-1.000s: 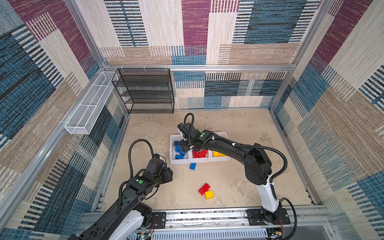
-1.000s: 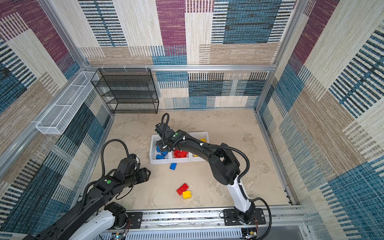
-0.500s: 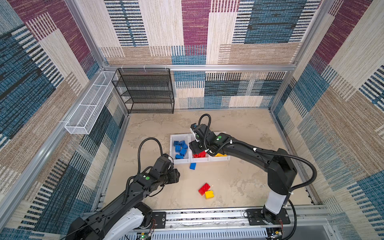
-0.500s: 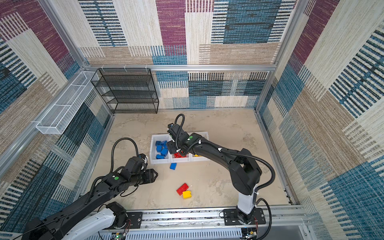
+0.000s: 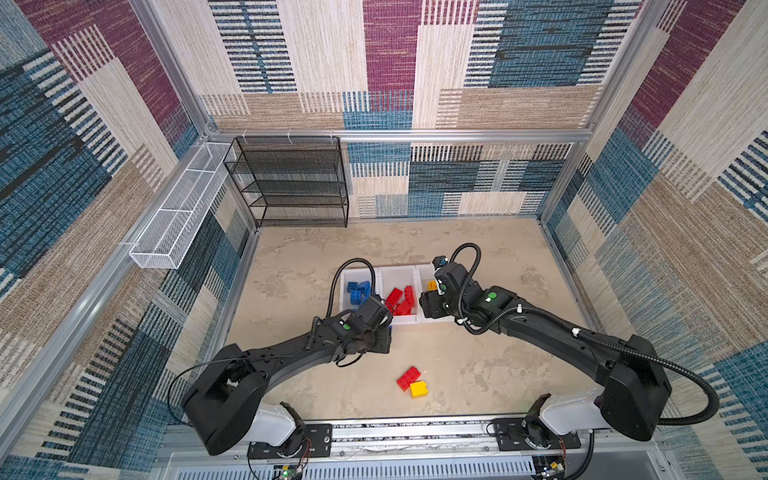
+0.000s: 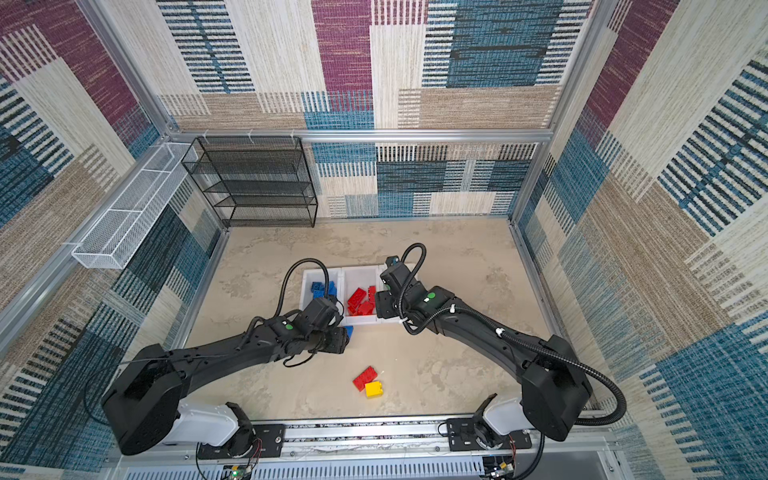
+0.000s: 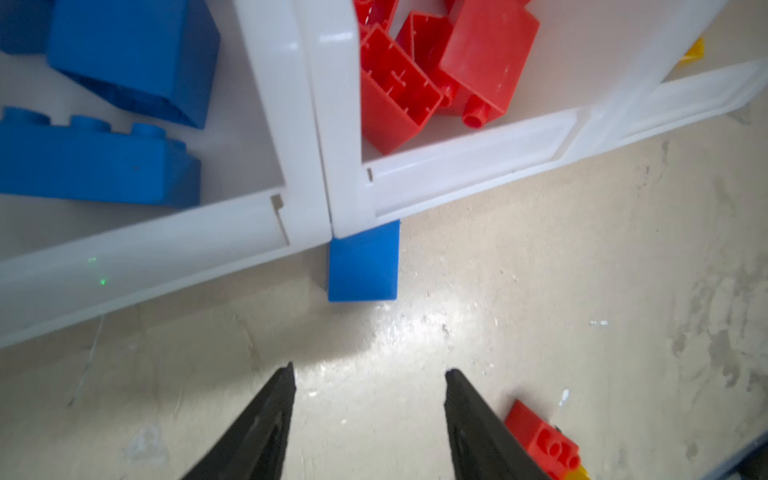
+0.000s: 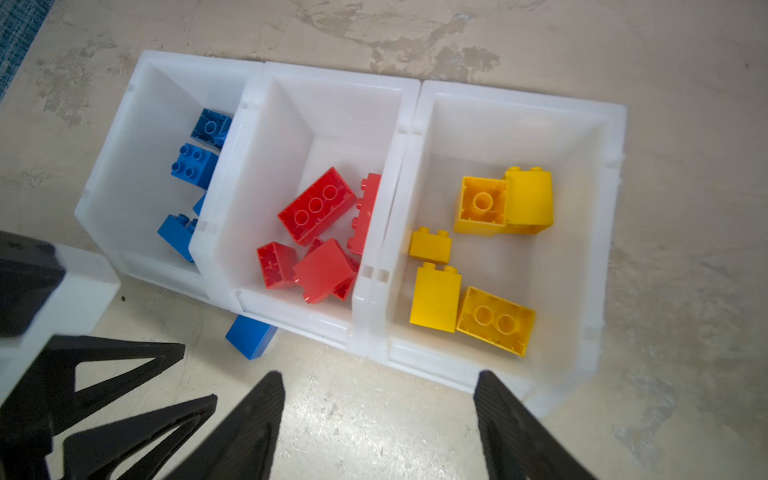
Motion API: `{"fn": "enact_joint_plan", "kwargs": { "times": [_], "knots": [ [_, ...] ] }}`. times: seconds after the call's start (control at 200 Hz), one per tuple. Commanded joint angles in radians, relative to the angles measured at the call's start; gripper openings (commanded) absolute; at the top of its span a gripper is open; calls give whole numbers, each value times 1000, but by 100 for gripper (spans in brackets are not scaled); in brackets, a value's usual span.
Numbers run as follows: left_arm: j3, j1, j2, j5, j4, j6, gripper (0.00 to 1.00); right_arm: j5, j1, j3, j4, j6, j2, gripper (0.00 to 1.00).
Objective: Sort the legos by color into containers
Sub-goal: 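Grasp the last blue brick with the left gripper while the right withdraws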
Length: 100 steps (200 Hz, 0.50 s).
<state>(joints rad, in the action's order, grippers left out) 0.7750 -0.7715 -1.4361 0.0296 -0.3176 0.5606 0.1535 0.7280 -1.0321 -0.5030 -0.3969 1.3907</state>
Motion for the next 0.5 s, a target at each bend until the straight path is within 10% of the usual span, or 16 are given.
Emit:
{"fn": "enact_joint_plan", "kwargs": {
  "times": [0.0,0.496],
  "knots": [
    [35,-7,-53,28,32,-56,60,32,-7,30,23,-45,-45,75],
    [122,-24,-216,106,29,-122,51,34,-18,86,15,-71,-102,76]
  ]
}}
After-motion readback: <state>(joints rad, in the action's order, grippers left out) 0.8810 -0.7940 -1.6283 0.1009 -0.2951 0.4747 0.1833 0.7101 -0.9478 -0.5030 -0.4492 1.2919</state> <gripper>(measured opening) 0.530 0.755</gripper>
